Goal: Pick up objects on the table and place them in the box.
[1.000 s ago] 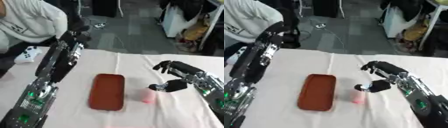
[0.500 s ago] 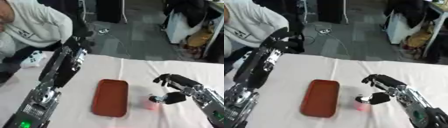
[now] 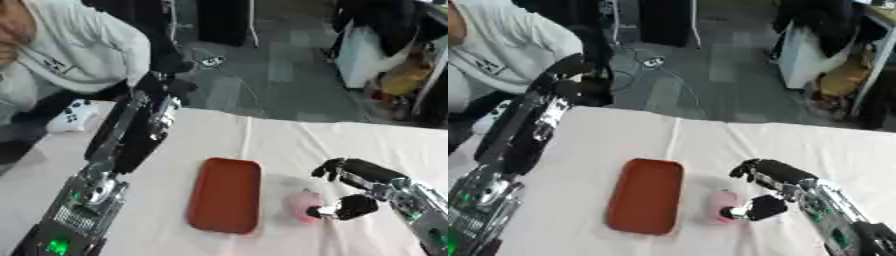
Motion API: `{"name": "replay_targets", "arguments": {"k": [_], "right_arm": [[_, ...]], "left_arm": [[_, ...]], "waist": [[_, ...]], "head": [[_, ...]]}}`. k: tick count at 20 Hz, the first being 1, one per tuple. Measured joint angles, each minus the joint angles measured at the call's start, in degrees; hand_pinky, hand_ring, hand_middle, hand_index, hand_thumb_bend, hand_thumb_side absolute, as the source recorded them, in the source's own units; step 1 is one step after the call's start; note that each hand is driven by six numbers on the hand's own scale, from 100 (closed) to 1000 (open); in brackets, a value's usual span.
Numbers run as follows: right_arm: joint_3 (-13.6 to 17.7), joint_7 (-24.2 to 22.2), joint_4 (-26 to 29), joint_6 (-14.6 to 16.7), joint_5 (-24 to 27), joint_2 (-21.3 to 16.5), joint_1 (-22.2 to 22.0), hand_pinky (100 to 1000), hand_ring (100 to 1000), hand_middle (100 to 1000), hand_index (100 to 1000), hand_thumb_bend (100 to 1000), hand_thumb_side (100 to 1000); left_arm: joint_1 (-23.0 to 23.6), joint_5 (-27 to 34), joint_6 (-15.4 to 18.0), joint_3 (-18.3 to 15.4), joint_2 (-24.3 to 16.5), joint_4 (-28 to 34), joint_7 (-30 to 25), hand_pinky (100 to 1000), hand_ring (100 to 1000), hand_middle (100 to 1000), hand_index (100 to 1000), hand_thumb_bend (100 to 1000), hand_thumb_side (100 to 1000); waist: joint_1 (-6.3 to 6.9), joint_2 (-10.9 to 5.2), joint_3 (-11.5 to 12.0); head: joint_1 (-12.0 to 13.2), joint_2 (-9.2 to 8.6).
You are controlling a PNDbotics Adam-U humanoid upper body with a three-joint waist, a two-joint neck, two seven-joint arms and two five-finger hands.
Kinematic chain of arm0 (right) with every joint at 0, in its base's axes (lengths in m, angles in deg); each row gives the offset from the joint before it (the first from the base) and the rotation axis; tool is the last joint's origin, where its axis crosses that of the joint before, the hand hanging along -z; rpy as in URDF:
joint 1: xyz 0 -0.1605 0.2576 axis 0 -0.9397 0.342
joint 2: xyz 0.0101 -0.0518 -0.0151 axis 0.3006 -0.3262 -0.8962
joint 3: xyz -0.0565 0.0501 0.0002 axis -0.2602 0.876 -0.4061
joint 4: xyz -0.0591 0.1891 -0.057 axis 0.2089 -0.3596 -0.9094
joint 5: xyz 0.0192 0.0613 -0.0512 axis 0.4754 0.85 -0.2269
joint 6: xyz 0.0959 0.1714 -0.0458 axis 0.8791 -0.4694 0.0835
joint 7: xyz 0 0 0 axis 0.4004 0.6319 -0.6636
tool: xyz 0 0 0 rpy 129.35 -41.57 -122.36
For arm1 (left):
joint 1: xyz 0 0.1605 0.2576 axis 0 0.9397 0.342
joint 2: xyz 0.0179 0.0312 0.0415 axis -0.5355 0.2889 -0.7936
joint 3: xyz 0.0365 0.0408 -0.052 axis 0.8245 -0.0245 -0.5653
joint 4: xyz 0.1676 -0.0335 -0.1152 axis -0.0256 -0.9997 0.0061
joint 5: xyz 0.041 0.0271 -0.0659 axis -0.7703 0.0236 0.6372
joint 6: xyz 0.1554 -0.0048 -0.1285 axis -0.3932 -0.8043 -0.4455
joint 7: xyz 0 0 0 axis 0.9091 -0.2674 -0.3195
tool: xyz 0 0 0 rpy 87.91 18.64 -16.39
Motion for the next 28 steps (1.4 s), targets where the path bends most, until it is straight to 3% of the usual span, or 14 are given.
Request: {"name": "replay_targets", "arguments": {"k": [13,28], "right_arm": [[0.8,0.4,-3.8,4.0,-4.7,0.3,0.1,751,761,773,858,640,585],[3.2,3.2,-10.5,5.7,-8.6,6.1,1.8,737,750,765,854,591,613]], "left_arm": [[0.0,0.0,0.0,0.0,0.0,0.0,0.0,737,750,886,993,100,799],[-0.4,0.0,0.0,0.1,0.0,0.0,-0.5,738,751,887,994,100,799]], "waist": [[0.01,0.00,-0.1],[0.09,0.20,0.3]], "head": [[0.0,0.01],[0.0,0.45]]}}
